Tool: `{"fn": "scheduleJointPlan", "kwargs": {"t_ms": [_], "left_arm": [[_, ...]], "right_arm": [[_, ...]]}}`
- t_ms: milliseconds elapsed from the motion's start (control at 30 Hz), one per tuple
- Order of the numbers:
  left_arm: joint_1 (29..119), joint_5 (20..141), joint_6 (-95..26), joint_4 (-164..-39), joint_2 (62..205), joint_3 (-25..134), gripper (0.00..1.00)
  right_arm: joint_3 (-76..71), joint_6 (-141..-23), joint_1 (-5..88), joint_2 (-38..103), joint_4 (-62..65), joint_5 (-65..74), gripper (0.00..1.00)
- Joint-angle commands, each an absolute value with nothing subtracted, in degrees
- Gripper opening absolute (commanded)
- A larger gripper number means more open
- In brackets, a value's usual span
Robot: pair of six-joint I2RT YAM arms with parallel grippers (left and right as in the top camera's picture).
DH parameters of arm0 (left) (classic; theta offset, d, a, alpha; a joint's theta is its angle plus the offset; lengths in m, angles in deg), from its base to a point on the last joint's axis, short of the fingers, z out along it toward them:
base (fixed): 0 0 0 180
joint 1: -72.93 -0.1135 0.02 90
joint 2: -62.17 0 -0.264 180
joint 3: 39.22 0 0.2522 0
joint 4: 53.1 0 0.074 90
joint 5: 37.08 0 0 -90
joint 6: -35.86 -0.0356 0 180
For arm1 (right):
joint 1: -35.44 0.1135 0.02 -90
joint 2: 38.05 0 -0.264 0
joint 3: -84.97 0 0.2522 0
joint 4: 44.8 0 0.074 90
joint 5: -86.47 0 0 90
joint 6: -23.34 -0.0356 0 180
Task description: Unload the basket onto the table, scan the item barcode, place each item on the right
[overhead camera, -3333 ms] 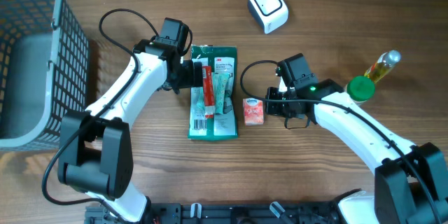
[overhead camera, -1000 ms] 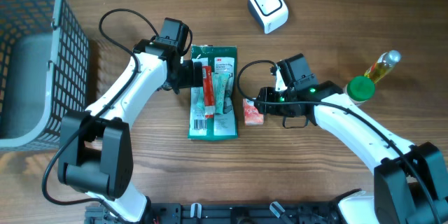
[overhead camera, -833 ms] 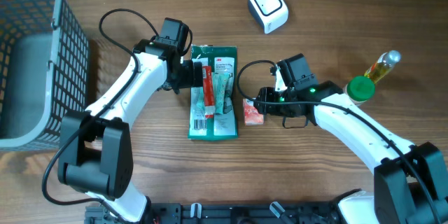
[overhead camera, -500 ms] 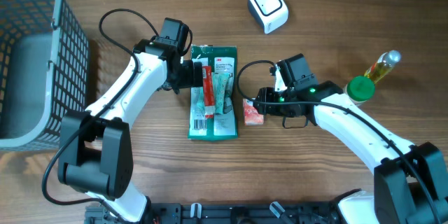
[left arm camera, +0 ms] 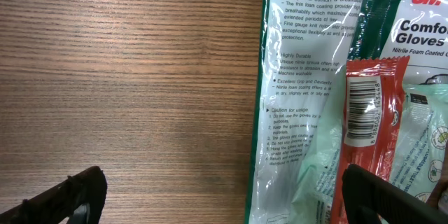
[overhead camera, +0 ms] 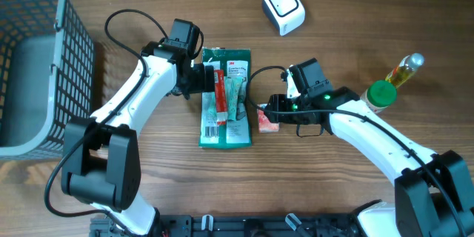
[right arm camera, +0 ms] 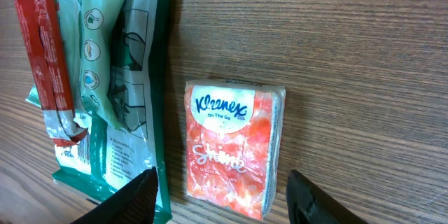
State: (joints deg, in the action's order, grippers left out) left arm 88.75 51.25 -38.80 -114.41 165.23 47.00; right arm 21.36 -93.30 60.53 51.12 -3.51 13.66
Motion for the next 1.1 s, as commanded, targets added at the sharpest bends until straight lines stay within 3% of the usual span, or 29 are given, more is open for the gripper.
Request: {"fn": "scheduleJointPlan", "kwargs": {"t_ms": [0, 200, 333, 467, 1067], "left_arm": [[88.9, 50.88, -38.72, -114.43, 164.29, 46.74, 1.0], [88.9, 50.9, -38.69, -114.43, 164.29, 46.74, 1.0], [88.9, 50.9, -38.72, -114.43, 164.29, 46.74, 1.0], [88.9, 50.9, -38.72, -114.41, 164.29, 46.74, 1.0], [88.9, 50.88, -38.72, -114.43, 164.29, 46.74, 1.0]], "right_arm": [[22.24, -92.14, 60.72, 51.1, -3.82, 14.57, 0.59], [26.3, -92.25, 60.7, 51.12, -8.21, 14.57, 0.58], [27.66, -92.4, 60.55, 51.12, -11.08, 14.14, 0.49], [27.7, -95.46, 60.55, 51.12, -10.07, 10.86, 0.46], [29.47, -98.28, 60.55, 51.16, -11.4, 10.49, 0.38]]}}
